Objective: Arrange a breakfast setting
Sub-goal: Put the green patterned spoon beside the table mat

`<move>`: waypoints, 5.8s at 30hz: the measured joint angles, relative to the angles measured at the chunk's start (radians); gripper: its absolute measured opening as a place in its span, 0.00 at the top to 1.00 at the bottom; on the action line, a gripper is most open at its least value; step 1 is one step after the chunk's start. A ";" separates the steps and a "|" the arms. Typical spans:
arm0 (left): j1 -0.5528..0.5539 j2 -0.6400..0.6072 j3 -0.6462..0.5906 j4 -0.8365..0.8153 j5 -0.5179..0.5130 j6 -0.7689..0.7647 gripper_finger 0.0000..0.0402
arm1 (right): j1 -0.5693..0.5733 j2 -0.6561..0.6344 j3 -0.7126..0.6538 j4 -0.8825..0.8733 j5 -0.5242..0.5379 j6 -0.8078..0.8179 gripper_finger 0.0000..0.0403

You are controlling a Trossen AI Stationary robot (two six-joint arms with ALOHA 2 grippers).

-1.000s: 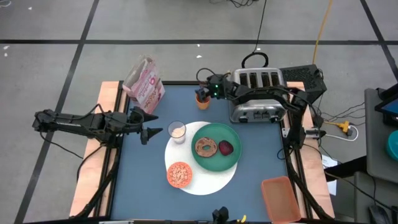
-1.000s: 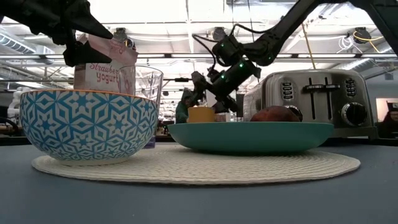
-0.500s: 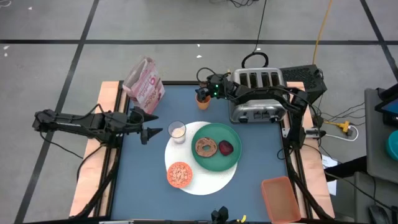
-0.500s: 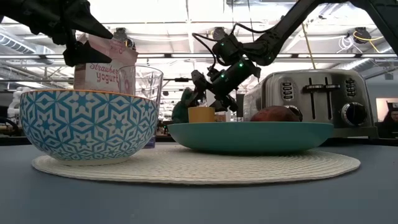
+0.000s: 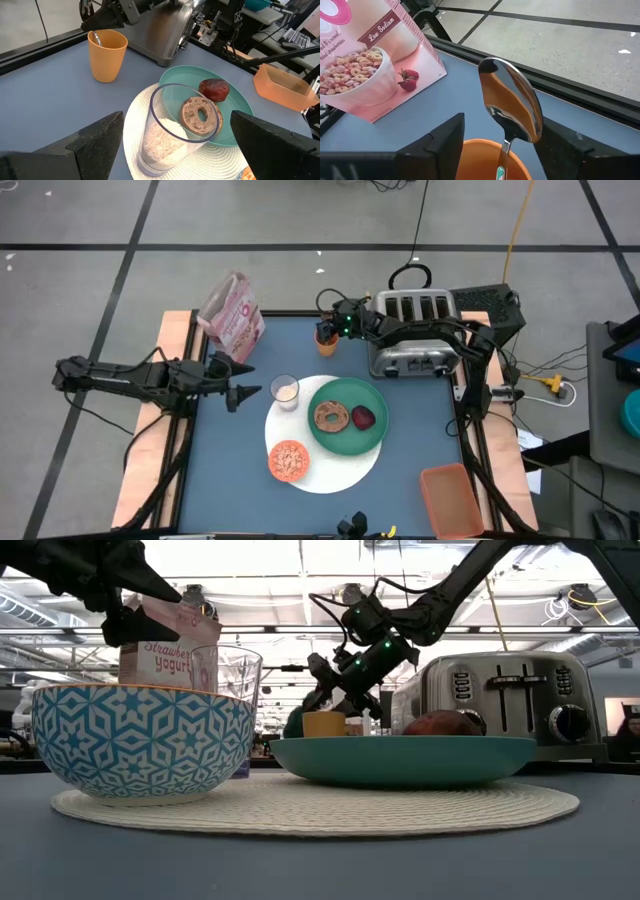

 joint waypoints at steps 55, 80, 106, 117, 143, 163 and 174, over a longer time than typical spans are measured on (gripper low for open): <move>0.000 0.000 0.000 0.000 0.000 -0.004 0.08 | 0.000 0.000 0.001 0.060 0.000 0.003 0.98; 0.000 0.000 0.000 0.085 0.000 -0.006 0.08 | -0.018 -0.151 0.001 0.107 -0.007 -0.004 0.98; 0.000 0.171 0.000 0.479 0.000 0.076 0.08 | 0.127 -0.219 0.001 0.225 -0.296 0.163 0.98; 0.000 0.323 0.000 0.595 0.000 0.074 0.08 | 0.205 -0.219 0.001 0.241 -0.297 0.161 0.98; 0.000 0.523 0.000 0.824 0.000 0.067 0.08 | 0.305 -0.218 0.001 0.322 -0.294 0.158 0.97; 0.000 0.563 0.000 0.857 0.000 0.071 0.46 | 0.305 -0.218 0.001 0.321 -0.293 0.157 0.97; 0.000 0.563 0.000 0.856 0.008 0.072 0.58 | 0.313 -0.218 0.000 0.321 -0.229 0.154 0.97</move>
